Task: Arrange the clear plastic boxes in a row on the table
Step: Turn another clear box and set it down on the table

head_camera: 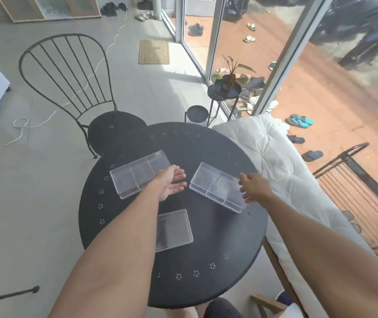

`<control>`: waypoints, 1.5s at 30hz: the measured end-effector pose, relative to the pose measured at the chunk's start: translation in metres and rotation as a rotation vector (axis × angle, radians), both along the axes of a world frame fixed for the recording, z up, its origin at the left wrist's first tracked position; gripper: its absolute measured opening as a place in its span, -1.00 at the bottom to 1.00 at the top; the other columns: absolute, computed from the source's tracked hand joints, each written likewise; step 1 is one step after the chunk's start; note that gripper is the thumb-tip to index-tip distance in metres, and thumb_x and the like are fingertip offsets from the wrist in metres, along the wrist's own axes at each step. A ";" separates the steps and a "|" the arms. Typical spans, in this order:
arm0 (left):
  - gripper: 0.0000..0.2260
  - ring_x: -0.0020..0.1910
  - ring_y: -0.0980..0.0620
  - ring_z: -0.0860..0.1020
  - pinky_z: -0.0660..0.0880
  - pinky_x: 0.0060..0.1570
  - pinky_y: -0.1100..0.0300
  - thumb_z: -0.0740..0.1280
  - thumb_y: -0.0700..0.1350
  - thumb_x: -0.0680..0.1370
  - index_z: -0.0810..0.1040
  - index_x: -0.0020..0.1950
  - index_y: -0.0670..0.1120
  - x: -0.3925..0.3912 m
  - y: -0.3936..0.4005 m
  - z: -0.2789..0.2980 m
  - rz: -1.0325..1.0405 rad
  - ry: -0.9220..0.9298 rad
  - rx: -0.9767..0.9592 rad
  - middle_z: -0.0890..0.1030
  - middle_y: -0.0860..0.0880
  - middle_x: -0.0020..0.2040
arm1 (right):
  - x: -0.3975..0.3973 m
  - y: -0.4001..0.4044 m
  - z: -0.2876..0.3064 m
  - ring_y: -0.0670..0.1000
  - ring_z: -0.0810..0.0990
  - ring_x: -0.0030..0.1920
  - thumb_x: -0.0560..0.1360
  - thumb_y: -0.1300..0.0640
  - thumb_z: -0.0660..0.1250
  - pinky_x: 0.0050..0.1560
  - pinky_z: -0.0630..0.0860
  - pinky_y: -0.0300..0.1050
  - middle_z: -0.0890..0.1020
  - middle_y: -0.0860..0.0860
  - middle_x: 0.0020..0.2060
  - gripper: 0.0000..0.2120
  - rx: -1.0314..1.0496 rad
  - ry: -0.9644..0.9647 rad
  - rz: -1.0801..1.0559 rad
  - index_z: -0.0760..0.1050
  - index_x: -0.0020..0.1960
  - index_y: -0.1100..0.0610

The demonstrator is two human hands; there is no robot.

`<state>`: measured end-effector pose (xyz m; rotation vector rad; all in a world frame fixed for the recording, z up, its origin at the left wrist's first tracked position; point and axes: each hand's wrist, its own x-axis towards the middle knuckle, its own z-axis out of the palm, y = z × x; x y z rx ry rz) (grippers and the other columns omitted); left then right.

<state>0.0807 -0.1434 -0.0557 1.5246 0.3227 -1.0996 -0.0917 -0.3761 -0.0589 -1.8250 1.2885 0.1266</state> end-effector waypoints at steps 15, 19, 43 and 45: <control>-0.64 -0.17 -0.04 0.62 0.50 -0.28 0.14 0.15 0.12 0.66 0.51 0.11 -0.17 0.022 -0.091 -0.024 -0.359 -0.029 0.313 0.64 -0.07 -0.06 | -0.025 -0.045 -0.048 0.30 0.78 -0.39 0.71 -0.32 0.13 -0.39 0.73 0.11 0.69 0.32 -0.16 -0.34 0.621 0.095 -0.306 0.51 0.03 0.33; -0.56 -0.19 0.01 0.63 0.51 -0.31 0.18 0.14 0.29 0.59 0.51 -0.06 -0.08 0.023 -0.097 -0.027 -0.409 -0.004 0.380 0.65 -0.04 -0.12 | -0.018 -0.050 -0.049 0.32 0.76 -0.46 0.72 -0.15 0.19 -0.47 0.69 0.09 0.64 0.33 -0.11 -0.54 0.666 0.104 -0.283 0.46 0.03 0.28; -0.42 0.04 -0.18 0.66 0.66 -0.09 0.03 0.33 0.38 0.47 0.56 0.15 -0.11 0.015 -0.060 -0.035 -0.223 0.037 0.245 0.62 -0.11 0.11 | -0.018 -0.049 -0.036 0.15 0.57 -0.15 0.61 -0.38 0.30 -0.04 0.67 0.05 0.60 0.17 -0.12 -0.36 0.529 -0.075 -0.368 0.56 0.08 0.26; -0.46 -0.03 -0.15 0.66 0.67 -0.15 0.05 0.37 0.30 0.45 0.56 0.15 -0.14 0.013 -0.059 -0.033 -0.238 0.063 0.228 0.63 -0.14 0.07 | -0.018 -0.052 -0.033 0.11 0.54 -0.19 0.60 -0.30 0.36 -0.13 0.63 -0.03 0.55 0.15 -0.15 -0.45 0.575 -0.075 -0.342 0.54 0.06 0.24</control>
